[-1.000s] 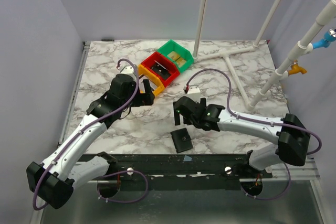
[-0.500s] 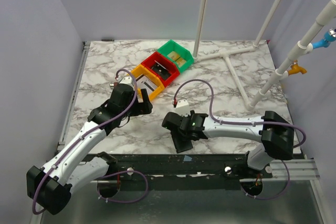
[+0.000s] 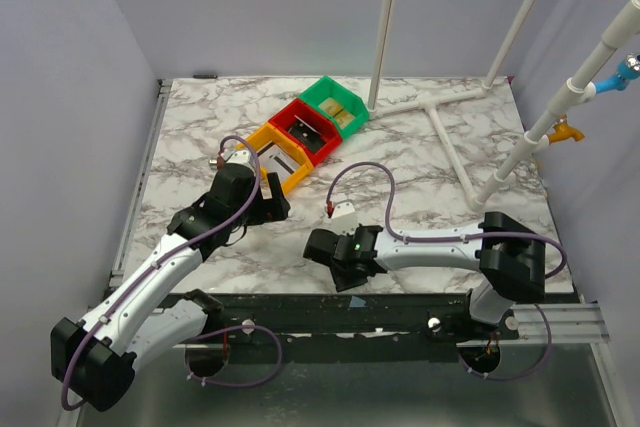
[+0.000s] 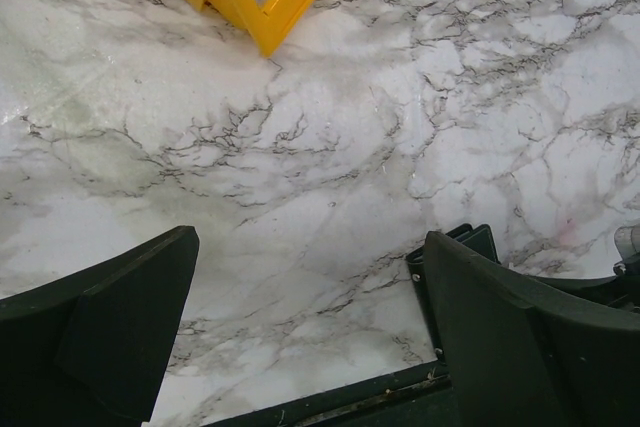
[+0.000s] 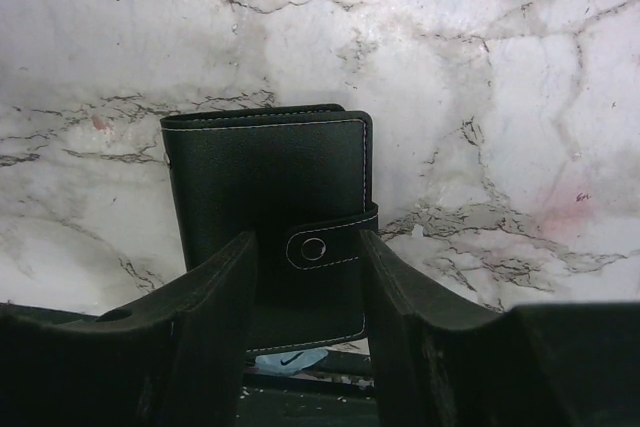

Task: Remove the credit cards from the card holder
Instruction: Open the card holder at the center of the board.

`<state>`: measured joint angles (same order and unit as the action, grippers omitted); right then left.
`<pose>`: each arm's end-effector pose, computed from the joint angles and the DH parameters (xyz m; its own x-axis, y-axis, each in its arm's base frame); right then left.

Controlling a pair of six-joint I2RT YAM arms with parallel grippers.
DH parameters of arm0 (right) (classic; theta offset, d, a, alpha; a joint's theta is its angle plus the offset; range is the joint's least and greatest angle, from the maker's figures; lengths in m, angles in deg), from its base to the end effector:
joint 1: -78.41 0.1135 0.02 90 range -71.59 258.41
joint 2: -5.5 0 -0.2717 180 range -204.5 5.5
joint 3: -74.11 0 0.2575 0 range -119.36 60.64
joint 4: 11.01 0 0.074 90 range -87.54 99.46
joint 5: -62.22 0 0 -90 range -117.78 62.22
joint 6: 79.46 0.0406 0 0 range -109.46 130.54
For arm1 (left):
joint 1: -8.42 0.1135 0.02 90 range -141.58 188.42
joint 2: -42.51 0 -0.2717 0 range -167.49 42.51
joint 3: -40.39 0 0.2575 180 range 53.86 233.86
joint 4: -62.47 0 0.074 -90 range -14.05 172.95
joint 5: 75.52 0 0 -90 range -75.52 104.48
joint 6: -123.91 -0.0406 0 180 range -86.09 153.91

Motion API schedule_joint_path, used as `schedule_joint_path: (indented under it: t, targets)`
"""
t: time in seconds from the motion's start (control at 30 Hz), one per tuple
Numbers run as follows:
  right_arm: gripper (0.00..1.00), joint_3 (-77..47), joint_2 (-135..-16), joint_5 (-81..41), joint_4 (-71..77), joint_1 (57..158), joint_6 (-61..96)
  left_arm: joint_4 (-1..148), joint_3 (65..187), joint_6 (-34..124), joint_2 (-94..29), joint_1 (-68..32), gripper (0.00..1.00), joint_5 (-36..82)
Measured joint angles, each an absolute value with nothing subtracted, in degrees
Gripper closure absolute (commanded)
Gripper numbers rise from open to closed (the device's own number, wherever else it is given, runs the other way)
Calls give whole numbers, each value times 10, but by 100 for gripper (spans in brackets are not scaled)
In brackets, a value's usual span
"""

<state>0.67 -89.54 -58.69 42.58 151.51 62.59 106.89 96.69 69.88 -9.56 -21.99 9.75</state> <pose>0.1104 0.2916 0.1841 -0.7901 -0.2731 -0.5488 -0.2598 0.9601 -0.1038 0.1718 -0.0969 0.2729 -0.7148 -0.2592 -0.6495 0.0374 0.9133 -0.4056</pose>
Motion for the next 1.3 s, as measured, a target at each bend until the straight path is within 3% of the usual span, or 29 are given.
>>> schedule_joint_path:
  t: [0.33,0.67,0.93,1.3]
  targets:
    - [68,7,-915,-593,427,1516,639,1069,967,704,-97,-220,1,98]
    - [99,8,-915,-606,437,1516,661,1069,962,707,-98,-220,1,98]
    - [99,8,-907,-604,444,1500,681,1062,925,717,-100,-220,2,121]
    - [99,10,-835,-555,399,1386,686,1032,912,726,-136,-221,3,162]
